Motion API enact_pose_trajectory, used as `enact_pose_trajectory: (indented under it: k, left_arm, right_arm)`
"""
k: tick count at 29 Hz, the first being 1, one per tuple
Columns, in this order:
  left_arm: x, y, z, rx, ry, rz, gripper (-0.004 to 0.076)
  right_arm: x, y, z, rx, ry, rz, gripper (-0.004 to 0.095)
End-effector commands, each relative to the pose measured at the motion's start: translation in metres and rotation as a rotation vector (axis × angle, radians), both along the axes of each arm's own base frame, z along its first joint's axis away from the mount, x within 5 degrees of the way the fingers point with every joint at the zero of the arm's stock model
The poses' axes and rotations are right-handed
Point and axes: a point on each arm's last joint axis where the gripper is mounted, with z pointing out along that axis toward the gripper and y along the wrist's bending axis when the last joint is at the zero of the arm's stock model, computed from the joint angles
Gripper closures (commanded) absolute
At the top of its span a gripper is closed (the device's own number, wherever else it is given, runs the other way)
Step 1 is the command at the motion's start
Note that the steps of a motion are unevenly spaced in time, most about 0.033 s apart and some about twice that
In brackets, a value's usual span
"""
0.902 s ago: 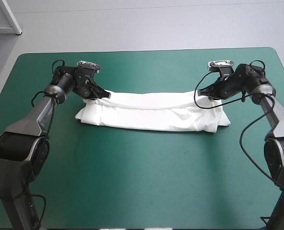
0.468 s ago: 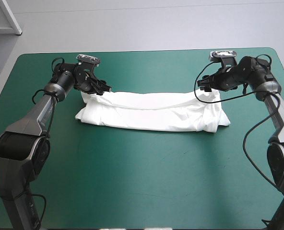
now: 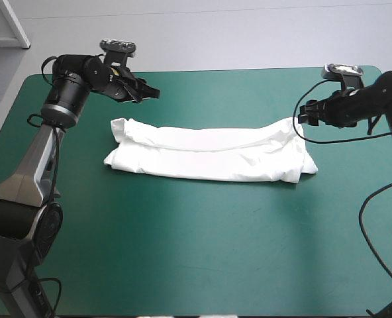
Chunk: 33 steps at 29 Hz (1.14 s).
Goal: Fold the cloth
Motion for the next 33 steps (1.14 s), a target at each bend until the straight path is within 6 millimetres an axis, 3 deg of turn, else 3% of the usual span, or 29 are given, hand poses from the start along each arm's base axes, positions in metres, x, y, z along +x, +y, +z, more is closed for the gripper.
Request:
enact_pose_trajectory:
  k: [1,2,7,14,19,26,33]
  left_arm:
    - [-0.025,-0.028,0.031,-0.047,-0.074,-0.102,0.0638]
    - [-0.028,-0.040,0.028,-0.041,-0.070,-0.137,0.0701]
    - [-0.030,-0.081,0.006,-0.033,-0.043,-0.228,0.0705]
    - [-0.016,-0.121,-0.048,-0.009,0.058,-0.283,0.0704]
    - [-0.006,-0.134,-0.085,0.005,0.128,-0.282,0.0705]
    - [0.000,-0.145,-0.117,0.039,0.189,-0.288,0.0705]
    - [0.004,-0.150,-0.142,0.057,0.239,-0.289,0.0705]
  right_arm:
    - [-0.014,-0.017,0.019,0.089,-0.075,-0.020,0.0215]
    - [-0.015,-0.023,0.012,0.108,-0.063,-0.026,0.0214]
    - [-0.019,-0.035,-0.008,0.161,-0.037,-0.047,0.0242]
    - [-0.019,-0.035,-0.022,0.170,-0.032,-0.065,0.0259]
    - [-0.019,-0.035,-0.022,0.175,-0.034,-0.066,0.0260]
    - [-0.017,-0.034,-0.026,0.190,-0.016,-0.068,0.0260]
    - [-0.001,-0.035,-0.058,0.258,0.083,-0.073,0.0260]
